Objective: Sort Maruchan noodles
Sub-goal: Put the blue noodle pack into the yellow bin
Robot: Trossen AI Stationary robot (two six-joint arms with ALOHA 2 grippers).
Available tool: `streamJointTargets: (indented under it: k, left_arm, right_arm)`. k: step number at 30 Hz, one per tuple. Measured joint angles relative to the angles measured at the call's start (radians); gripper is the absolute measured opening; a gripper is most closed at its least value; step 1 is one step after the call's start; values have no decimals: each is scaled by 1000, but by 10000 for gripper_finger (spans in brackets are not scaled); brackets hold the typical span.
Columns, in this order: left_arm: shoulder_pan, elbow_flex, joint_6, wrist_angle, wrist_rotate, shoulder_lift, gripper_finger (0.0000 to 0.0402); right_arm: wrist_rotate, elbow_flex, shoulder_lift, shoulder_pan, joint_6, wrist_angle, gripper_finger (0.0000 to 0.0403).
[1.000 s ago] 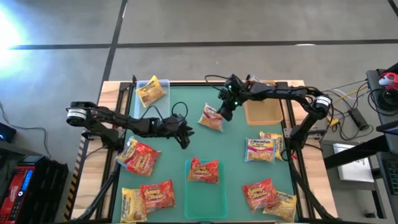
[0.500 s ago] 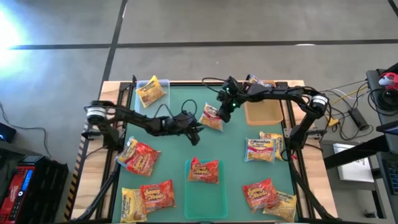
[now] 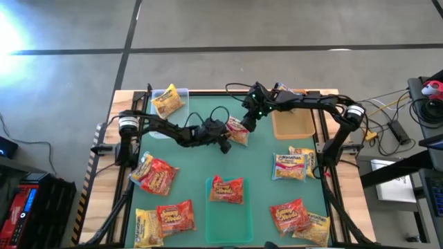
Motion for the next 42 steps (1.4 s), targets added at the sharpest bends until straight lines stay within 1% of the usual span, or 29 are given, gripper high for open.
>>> streamJointTargets:
  k: [4,8,12,14,18,24,26,29,34,37,42]
  left_arm:
    - [-5,-23,-17,-2,-5,-3,94]
    - [-5,-49,-35,-2,-4,-5,94]
    - [-5,-63,-37,-4,-4,-5,94]
    - [-5,-65,-37,-3,-4,-5,94]
    - [-5,-67,-38,-3,0,-4,93]
    - [-4,-69,-38,-4,0,-3,94]
    - [-4,-70,-36,-4,0,-3,93]
    - [-4,-70,-26,-4,-1,-3,94]
    - [-4,-74,-12,18,2,-10,94]
    - [-4,-74,-3,23,9,-26,94]
    - [-6,-76,0,7,14,-58,94]
  right_arm:
    - [-19,-1,27,-1,1,8,208]
    - [-90,-1,60,-1,23,26,221]
    - [-95,10,92,-1,27,69,229]
    - [-117,15,111,-1,38,101,233]
    - [-216,44,175,3,80,114,240]
    - [-227,89,259,19,87,114,240]
    - [-257,95,270,21,84,115,236]
    - [-314,99,275,21,85,106,228]
    - [-319,89,264,27,88,94,199]
    - [-326,85,263,30,86,87,167]
    - [-335,83,261,32,63,64,96]
